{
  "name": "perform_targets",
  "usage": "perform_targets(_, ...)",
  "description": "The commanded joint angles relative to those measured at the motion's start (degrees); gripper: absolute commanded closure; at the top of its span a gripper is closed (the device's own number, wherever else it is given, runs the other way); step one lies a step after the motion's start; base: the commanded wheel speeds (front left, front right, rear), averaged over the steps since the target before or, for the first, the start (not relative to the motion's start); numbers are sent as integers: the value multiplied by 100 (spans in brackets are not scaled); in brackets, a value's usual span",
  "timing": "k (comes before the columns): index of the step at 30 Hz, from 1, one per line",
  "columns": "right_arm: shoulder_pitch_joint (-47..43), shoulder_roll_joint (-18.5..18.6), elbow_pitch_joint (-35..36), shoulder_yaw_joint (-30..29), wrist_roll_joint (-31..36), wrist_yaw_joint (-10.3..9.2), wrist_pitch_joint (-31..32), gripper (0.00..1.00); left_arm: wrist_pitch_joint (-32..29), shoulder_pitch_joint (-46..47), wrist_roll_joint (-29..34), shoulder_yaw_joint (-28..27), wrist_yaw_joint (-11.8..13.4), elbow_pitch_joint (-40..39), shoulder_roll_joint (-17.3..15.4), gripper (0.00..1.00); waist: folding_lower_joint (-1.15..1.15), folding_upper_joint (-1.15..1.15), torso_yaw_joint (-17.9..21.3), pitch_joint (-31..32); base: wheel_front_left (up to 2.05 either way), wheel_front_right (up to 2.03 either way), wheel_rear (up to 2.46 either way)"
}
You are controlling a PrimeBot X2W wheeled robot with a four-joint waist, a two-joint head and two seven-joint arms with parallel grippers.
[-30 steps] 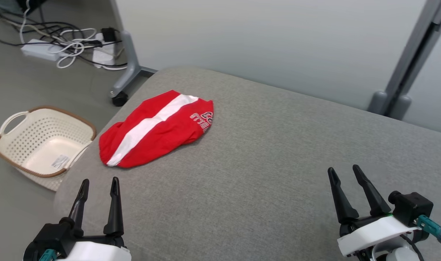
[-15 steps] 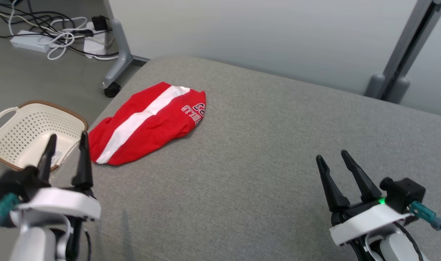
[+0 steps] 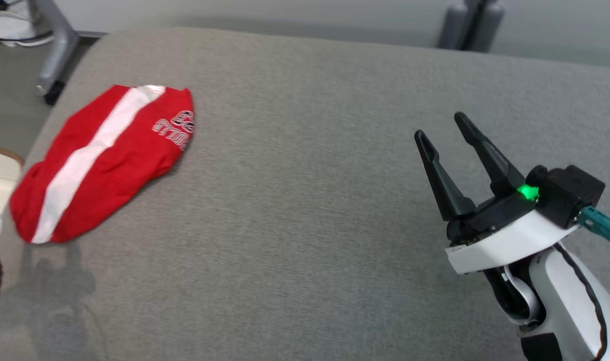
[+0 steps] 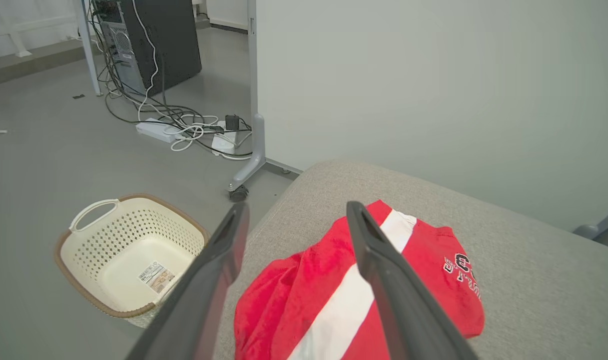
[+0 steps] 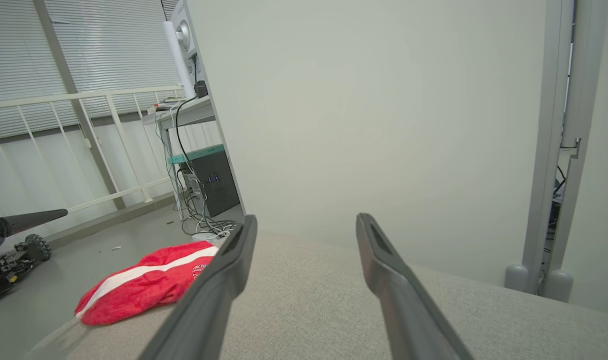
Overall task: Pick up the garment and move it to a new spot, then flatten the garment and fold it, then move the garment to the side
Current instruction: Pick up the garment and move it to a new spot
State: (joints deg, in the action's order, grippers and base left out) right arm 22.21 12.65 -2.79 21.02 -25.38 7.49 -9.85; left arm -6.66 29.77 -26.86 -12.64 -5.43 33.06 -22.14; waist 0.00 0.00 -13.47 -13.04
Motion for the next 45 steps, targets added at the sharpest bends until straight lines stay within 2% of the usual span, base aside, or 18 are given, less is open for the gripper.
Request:
perform_targets(1,133,49,67,4,13,1,36,0,-22,236,-78,-77,-22,351,-144,0,0,0,484,-470,0,0,0)
perform_targets(9,329,127,156,-57,19,1,33,0,-147,743,-315,-168,-101,1880,-452,0,0,0,927,-824,0,0,0)
perform_targets(16,311,129,118,-72,-28,1,-36,0,-1292,808,-561,150,-201,2902,-302,0,0,0,1023,-860,0,0,0)
perform_targets(17,307,129,103,-74,-30,1,-47,0,-1378,801,-589,192,-210,2963,-282,12,0,0,1024,-856,0,0,0)
perform_targets(19,300,117,71,-94,-32,1,-65,0,-1466,814,-662,272,-212,2986,-281,78,0,0,1012,-834,0,0,0)
perform_targets(20,300,117,71,-94,-32,1,-65,0,-1466,814,-662,272,-212,2986,-281,78,0,0,1012,-834,0,0,0)
perform_targets(21,301,108,60,-104,-36,1,-79,0,-1463,822,-716,318,-214,2915,-305,100,0,0,1001,-819,0,0,0)
perform_targets(28,252,34,-102,-96,-96,1,-201,0,-1070,774,-900,838,-212,2338,-664,100,0,0,921,-533,0,0,0)
perform_targets(37,-60,-106,-444,-268,-229,1,-416,0,-849,762,-1012,1832,-207,1214,-1196,100,0,0,981,273,0,0,0)
perform_targets(45,-434,-233,-654,-385,-300,1,-495,0,-1133,678,-1024,2636,-208,-99,-1295,100,0,0,1206,878,0,0,0)
